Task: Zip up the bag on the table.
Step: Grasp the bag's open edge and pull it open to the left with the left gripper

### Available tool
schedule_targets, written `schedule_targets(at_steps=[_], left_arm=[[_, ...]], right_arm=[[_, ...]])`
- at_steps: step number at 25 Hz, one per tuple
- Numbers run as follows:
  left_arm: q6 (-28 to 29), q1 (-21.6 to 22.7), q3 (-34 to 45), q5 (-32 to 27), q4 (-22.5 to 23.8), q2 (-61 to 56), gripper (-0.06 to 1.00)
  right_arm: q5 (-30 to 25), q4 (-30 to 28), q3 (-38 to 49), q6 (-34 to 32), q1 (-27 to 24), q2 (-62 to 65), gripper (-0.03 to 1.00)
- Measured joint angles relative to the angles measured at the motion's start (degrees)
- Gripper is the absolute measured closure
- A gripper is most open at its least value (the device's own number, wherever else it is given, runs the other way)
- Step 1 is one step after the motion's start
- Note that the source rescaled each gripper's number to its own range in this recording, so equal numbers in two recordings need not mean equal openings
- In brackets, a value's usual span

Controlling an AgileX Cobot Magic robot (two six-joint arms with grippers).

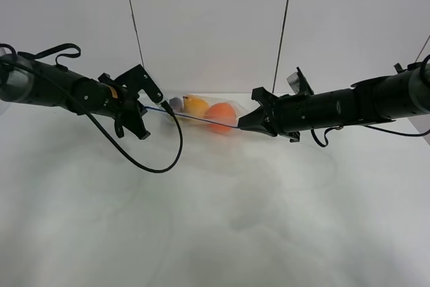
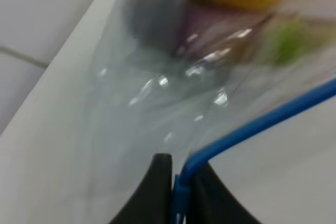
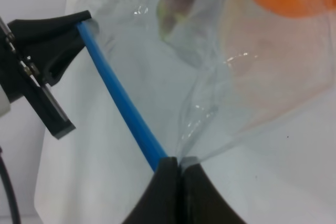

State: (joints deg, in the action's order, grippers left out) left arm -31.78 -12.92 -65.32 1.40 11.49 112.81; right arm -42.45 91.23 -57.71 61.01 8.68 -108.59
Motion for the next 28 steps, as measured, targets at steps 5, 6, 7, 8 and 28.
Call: schedule_targets(at_steps=[5,6,7,8,28], left_arm=[[0.00,1.90,0.00,-0.84,0.00,0.00,0.94],[-0.05,2.06,0.00,-0.84,0.00,0.00,0.94],[-0.05,2.29,0.00,-0.84,0.00,0.00,0.94],[-0.05,2.56,0.00,-0.98,-0.05,0.00,0.94],[1.42,3.89,0.00,-1.40,-0.40,0.00,0.70]], right_arm=[[0.29,-0.26,0.00,-0.06,0.00,0.00,0.97],[0.36,-0.31,0.00,-0.06,0.00,0.00,0.97],[0.41,-0.38,0.00,-0.06,0.00,0.00,0.97],[0.41,-0.38,0.00,-0.06,0.00,0.00,0.97],[2.01,-1.86,0.00,-0.06,0.00,0.00,0.97]])
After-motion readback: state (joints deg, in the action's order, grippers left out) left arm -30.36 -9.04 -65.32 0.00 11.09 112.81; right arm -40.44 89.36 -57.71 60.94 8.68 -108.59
